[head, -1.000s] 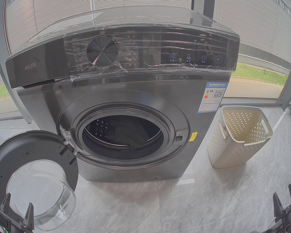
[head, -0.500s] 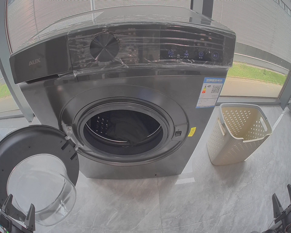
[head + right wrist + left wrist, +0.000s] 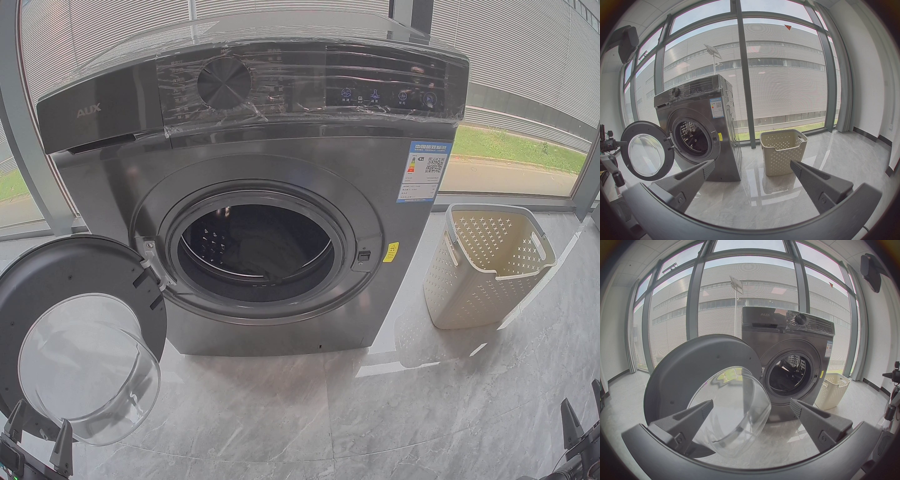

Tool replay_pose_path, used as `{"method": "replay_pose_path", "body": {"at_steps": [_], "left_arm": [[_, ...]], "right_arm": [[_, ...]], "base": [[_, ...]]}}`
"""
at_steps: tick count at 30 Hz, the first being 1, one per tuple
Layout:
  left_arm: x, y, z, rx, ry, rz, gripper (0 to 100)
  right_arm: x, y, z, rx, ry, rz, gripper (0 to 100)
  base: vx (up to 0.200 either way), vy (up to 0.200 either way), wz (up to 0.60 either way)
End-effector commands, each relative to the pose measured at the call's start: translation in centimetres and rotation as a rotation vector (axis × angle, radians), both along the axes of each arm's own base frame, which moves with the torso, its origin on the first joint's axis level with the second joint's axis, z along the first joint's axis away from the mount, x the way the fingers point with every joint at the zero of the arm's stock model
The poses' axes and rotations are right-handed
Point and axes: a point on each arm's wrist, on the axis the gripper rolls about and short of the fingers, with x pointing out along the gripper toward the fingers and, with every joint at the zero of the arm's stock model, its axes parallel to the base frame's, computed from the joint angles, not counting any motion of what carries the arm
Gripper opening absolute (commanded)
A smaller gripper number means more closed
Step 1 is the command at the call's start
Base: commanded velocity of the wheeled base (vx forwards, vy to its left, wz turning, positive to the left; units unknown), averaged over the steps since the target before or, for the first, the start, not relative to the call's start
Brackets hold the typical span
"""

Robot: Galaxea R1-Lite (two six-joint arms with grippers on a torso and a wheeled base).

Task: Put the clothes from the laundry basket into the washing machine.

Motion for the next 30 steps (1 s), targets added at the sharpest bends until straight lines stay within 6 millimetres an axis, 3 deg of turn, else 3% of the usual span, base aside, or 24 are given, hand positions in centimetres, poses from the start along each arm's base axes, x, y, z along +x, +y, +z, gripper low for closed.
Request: {"method": "replay_pose_path", "body": {"at_steps": [1, 10, 19, 30], "left_arm": [[0.05, 0.0, -0.51, 0.0, 0.006, 0.001, 100], [0.05, -0.01, -0.65, 0.015, 0.021, -0.004, 100], [0.06, -0.05, -0.78, 0.034, 0.033, -0.02, 100], [0.06, -0.05, -0.78, 0.02, 0.033, -0.021, 100]], "right_arm": [[-0.05, 0.0, -0.22, 0.0, -0.006, 0.0, 100], [-0.05, 0.0, -0.22, 0.0, -0.006, 0.0, 100], [-0.05, 0.0, -0.22, 0.0, -0.006, 0.0, 100], [-0.05, 0.0, -0.2, 0.0, -0.007, 0.0, 100]], "base": [[0.0, 0.0, 0.0], [0.0, 0.0, 0.0], [-0.2, 0.0, 0.0], [0.0, 0.0, 0.0]]}}
